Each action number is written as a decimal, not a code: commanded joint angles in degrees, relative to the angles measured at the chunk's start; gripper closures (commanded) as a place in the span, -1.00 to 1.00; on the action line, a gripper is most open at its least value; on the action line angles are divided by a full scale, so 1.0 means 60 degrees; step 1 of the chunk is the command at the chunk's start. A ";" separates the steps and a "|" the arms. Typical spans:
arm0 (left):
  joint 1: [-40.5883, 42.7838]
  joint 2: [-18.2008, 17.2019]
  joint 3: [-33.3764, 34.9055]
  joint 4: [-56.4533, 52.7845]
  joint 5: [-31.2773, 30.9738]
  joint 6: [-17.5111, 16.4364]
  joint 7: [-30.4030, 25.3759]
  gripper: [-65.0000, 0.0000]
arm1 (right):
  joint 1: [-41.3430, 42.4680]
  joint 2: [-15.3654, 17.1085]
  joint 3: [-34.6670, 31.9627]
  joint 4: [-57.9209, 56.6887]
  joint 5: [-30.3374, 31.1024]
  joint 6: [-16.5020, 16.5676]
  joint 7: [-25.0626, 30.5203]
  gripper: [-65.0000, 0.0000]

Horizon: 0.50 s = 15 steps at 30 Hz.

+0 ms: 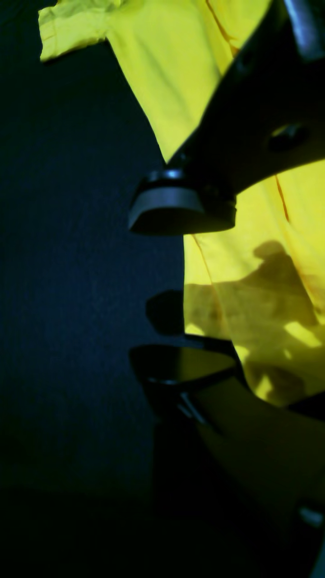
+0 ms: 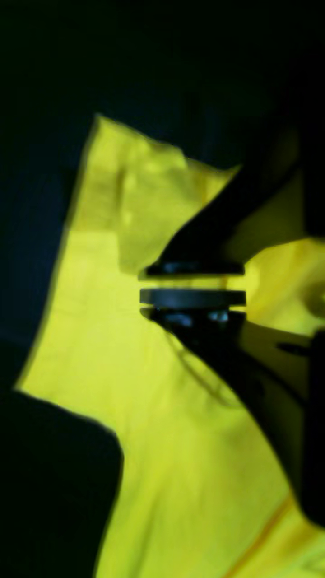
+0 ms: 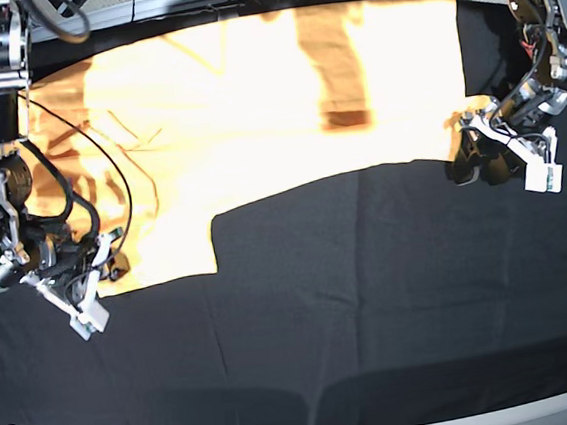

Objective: Layout the t-shirt on the table in an organized manner, then fold the t-shirt properly
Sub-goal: 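Release the folded hem and reposition both grippers at the folded edge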

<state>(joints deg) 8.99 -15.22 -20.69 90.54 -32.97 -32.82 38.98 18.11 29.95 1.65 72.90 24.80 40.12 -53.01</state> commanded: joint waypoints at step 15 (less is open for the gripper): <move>-0.0102 -0.0113 -0.0047 0.0193 -0.0186 -0.0033 -0.0219 -0.09 | 0.3832 0.0124 -0.0076 -0.6637 -0.0102 -0.0364 0.0656 0.03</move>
<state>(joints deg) 8.99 -15.22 -20.69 90.54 -33.15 -32.82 38.98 39.33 30.02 1.06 32.21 23.81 37.80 -49.52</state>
